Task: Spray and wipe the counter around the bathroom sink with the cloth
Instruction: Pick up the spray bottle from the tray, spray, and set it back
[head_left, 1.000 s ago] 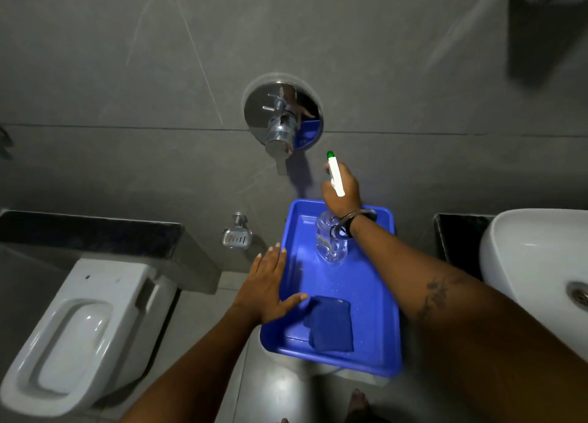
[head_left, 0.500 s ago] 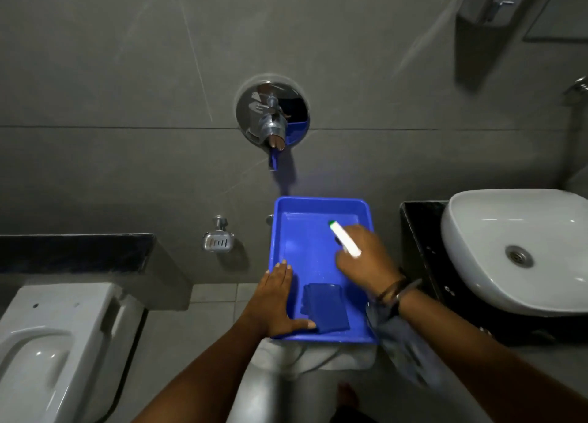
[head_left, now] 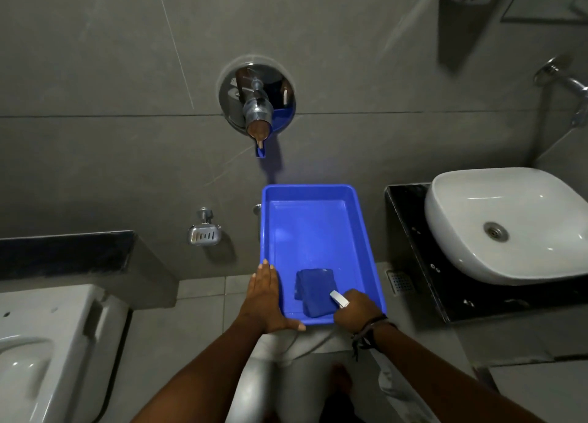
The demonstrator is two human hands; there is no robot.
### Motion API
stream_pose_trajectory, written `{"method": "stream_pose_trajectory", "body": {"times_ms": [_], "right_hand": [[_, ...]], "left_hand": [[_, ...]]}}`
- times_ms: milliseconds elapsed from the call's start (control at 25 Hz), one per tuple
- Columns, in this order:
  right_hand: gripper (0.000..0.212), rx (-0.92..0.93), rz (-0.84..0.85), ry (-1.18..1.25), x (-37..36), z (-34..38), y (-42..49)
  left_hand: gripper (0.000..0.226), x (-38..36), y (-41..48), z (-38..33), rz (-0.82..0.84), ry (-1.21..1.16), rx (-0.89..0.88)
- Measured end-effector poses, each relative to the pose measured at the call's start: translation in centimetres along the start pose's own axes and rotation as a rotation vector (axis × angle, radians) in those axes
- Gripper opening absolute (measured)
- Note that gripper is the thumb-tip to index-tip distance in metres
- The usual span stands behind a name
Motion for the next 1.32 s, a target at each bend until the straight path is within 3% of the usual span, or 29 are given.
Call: {"method": "stream_pose_trajectory", "body": {"times_ms": [240,440,640,800,1040,1160,1320], "right_hand": [[0.028,-0.033,0.005,-0.115,-0.1,0.6,0.5],[0.022,-0.032,0.066,-0.142,-0.6,0.5,0.5],[0.026,-0.04,-0.018,-0.166,0.4,0.4,0.2],[0.019,-0.041,0.016,-0.128,0.7,0.0,0.4],[0.026,-0.041,-0.01,-0.172,1.4,0.0,-0.4],[0.02,0.016,-0.006,-0.065,3.0,1.7,-1.2],[0.012,0.265,-0.209,0.169,10.4,8.2,-3.3]], "left_hand": [[0.159,-0.2,0.2,0.3,0.009,-0.034,0.027],[0.16,-0.2,0.2,0.3,0.013,-0.064,0.031],[0.159,-0.2,0.0,0.1,0.025,-0.063,0.037],[0.159,0.0,-0.1,0.0,0.031,-0.061,0.038],[0.16,0.1,-0.1,-0.1,0.029,-0.052,0.04],[0.161,0.0,0.1,0.1,0.024,-0.054,0.034],[0.167,0.0,0.1,0.1,0.02,-0.071,0.02]]}}
Point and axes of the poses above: each hand's wrist, its own y-axis towards the middle knuckle, its own x-axis out of the back of the hand, z = x × y, the point moved 10 cm from there along y, towards the middle knuckle, and after that the axes turned 1 degree about x, right-handed, at the moved point
